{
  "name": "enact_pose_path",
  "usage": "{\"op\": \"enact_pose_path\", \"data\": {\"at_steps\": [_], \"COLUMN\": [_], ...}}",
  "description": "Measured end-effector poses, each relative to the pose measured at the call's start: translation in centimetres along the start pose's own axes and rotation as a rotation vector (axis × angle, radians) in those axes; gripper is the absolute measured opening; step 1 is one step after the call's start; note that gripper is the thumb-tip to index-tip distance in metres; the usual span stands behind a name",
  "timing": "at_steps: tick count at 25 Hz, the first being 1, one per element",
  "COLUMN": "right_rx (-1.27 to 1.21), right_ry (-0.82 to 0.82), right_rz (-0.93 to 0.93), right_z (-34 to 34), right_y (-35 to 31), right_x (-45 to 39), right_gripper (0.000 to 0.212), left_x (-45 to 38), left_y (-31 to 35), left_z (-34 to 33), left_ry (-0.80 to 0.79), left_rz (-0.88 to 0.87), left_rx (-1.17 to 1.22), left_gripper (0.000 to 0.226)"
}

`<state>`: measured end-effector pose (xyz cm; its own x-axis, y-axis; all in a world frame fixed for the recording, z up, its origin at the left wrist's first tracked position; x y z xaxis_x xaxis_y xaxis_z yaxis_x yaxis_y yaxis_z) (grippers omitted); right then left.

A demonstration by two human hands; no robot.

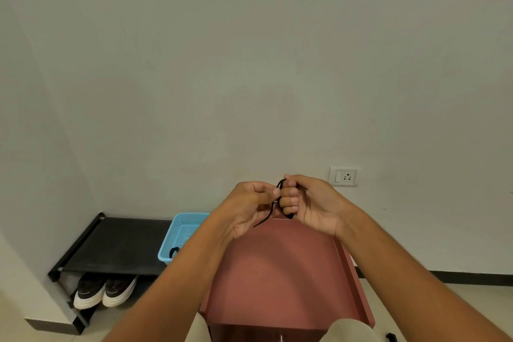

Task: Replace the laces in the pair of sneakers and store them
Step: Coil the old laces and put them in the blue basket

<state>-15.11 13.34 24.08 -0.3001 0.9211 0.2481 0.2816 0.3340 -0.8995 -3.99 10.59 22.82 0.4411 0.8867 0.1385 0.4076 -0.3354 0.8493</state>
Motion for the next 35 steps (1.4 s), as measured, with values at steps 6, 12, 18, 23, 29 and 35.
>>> {"op": "enact_pose_path", "data": {"at_steps": [6, 12, 18, 23, 29, 35], "right_rx": [0.286, 0.534, 1.033, 1.16, 1.024, 0.952], "right_ry": [0.286, 0.464, 0.537, 0.403, 0.535, 0.563], "right_rz": [0.155, 0.276, 0.405, 0.373, 0.387, 0.325], "right_z": [2.6, 2.5, 2.4, 1.3, 1.8, 0.8], "right_y": [-0.4, -0.8, -2.2, -2.1, -1.9, -0.3], "right_x": [-0.3, 0.0, 0.4, 0.2, -1.2, -3.3], "right_gripper": [0.033, 0.036, 0.032, 0.025, 0.018, 0.018], "left_x": [0.4, 0.5, 0.6, 0.2, -0.2, -0.5], "left_y": [1.3, 1.8, 2.3, 2.1, 1.6, 2.0], "left_z": [-0.4, -0.8, 0.4, 1.4, 2.6, 5.2], "left_ry": [0.201, 0.285, 0.341, 0.338, 0.35, 0.418], "left_rz": [-0.326, -0.439, -0.465, -0.412, -0.357, -0.304], "left_rx": [-0.403, -0.656, -0.755, -0.806, -0.841, -0.841], "left_gripper": [0.009, 0.015, 0.017, 0.03, 0.023, 0.015]}}
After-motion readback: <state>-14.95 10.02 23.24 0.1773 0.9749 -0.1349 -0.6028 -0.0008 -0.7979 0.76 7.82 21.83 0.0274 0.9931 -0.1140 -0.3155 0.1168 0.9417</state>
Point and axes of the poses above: each hand's wrist, its own x-axis away from the middle knuckle, its own z-axis out of the back of the hand, y = z × x, the point moved 8 cm from there along -x, towards the middle knuckle, and after that the axes turned 13 degrees about x, right-handed, at the moved point
